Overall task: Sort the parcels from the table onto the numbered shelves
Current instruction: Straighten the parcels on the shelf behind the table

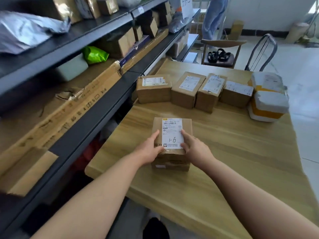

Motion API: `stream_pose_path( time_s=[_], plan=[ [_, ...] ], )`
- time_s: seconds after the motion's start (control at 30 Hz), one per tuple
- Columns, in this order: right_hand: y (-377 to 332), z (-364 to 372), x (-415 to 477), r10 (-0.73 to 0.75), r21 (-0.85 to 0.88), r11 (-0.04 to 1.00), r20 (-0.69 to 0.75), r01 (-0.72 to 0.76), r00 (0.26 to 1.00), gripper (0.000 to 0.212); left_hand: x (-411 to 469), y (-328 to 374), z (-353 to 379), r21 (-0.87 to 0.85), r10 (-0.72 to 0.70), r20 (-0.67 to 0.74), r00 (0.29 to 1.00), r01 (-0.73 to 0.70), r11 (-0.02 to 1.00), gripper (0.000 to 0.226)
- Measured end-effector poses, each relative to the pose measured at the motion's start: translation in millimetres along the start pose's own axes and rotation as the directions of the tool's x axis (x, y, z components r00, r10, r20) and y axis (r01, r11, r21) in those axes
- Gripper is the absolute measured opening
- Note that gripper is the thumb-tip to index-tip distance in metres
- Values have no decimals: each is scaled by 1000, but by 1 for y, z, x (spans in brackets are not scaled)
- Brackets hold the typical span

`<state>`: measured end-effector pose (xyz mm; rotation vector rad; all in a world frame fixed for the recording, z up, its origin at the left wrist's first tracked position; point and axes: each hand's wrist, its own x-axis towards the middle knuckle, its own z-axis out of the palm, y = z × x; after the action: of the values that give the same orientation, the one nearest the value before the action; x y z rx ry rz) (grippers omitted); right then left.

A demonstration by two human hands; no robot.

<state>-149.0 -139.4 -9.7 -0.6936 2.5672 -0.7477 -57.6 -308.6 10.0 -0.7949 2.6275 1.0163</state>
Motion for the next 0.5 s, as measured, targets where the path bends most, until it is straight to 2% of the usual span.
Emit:
stream_pose_path(
  time_s=[0.23, 0.4, 0.5],
  plan=[
    [13, 7, -60, -69, -14, 997, 57, 70, 996, 54, -68, -7, 31, -30, -52, -13, 999, 52, 998, 77],
    [16, 16, -80, -54, 53, 997, 0, 54, 999, 51, -86, -12, 39, -70, -65, -22, 998, 64, 995, 76],
    [17, 22, -87, -30, 118, 992, -53, 36, 998, 50, -88, -15, 42, -155, -73, 3, 997, 72, 985, 76]
  ],
)
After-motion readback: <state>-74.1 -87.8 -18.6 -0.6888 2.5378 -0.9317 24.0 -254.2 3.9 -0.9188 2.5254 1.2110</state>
